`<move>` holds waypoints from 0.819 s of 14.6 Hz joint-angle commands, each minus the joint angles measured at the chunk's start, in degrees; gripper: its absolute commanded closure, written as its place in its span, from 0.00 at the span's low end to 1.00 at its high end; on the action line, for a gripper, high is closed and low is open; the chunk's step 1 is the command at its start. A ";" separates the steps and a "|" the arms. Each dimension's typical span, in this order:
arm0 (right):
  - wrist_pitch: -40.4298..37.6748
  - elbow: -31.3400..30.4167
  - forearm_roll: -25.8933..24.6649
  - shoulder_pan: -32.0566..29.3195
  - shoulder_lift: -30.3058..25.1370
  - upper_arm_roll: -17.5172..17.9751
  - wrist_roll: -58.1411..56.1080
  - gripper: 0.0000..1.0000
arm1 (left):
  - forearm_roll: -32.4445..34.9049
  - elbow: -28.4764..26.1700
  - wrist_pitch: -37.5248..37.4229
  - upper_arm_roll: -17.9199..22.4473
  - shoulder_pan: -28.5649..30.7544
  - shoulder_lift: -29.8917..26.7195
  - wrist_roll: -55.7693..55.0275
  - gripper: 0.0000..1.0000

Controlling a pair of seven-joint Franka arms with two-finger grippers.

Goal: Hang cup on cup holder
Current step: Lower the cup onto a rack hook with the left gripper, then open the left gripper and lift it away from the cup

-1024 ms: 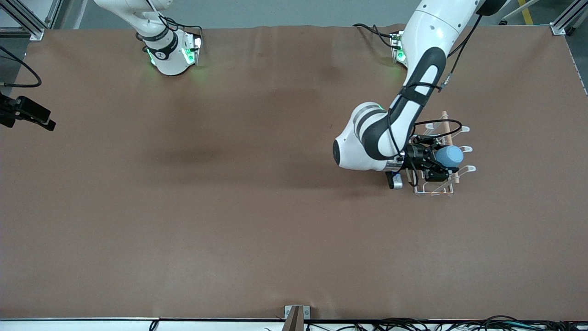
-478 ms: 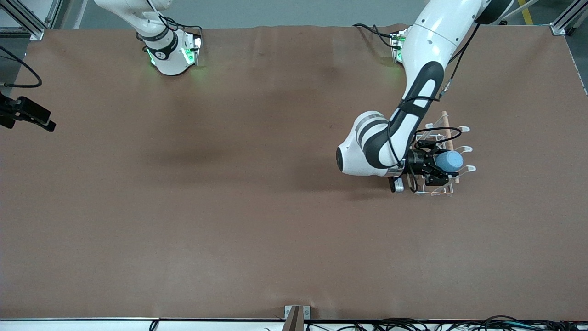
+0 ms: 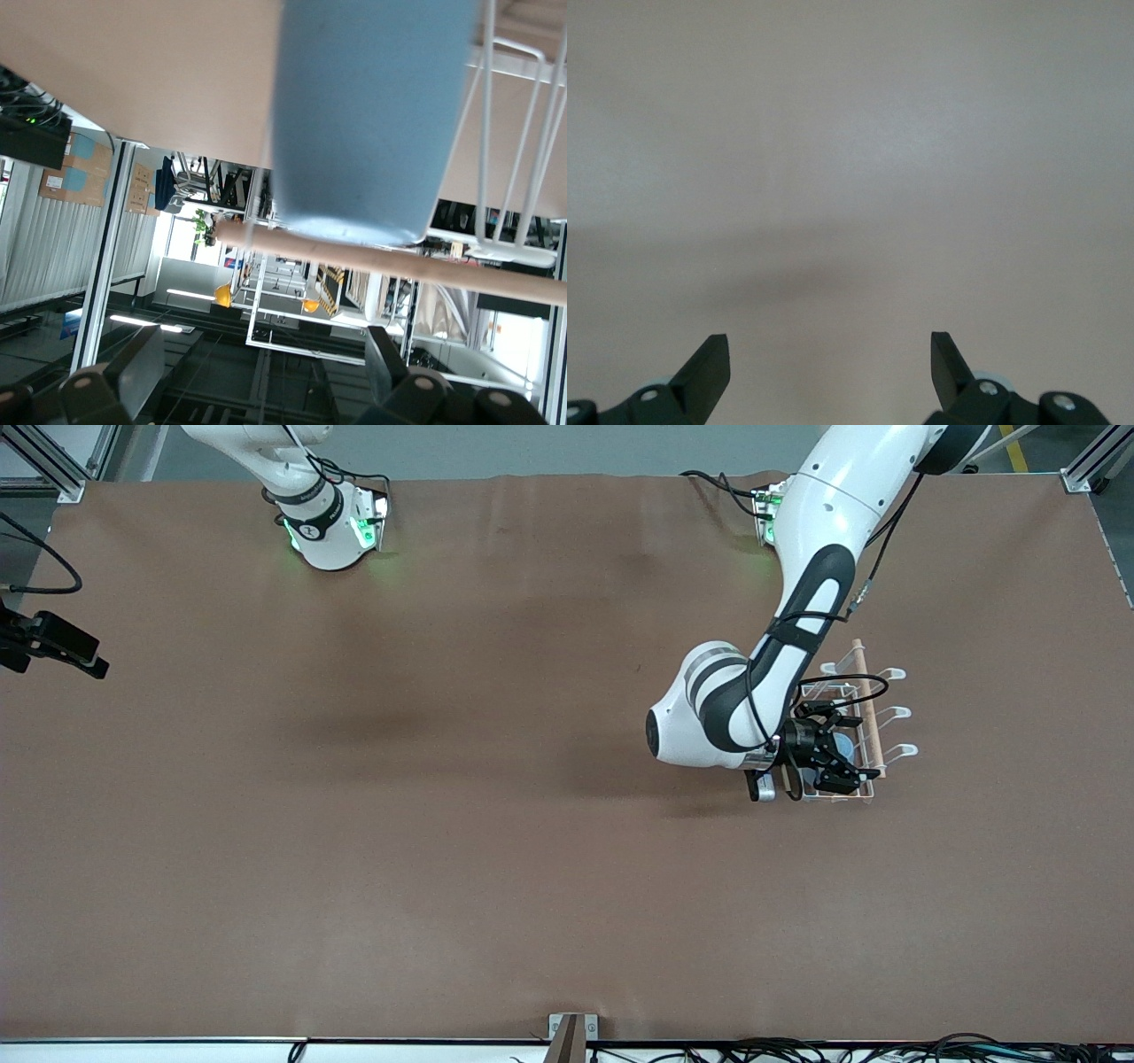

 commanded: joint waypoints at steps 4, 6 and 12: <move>0.26 -1.24 -0.51 0.53 -0.90 -0.43 0.60 0.00 | -15.58 16.16 0.12 -0.73 4.30 -5.82 0.12 0.00; 0.44 -1.24 -0.51 0.53 -0.90 -0.43 0.60 0.00 | -20.60 21.86 0.91 -0.38 4.57 -6.26 -3.20 0.00; 0.61 -1.06 -0.51 0.62 -0.90 -0.34 0.60 0.00 | -36.59 22.51 18.90 -0.47 7.90 -13.28 -26.51 0.00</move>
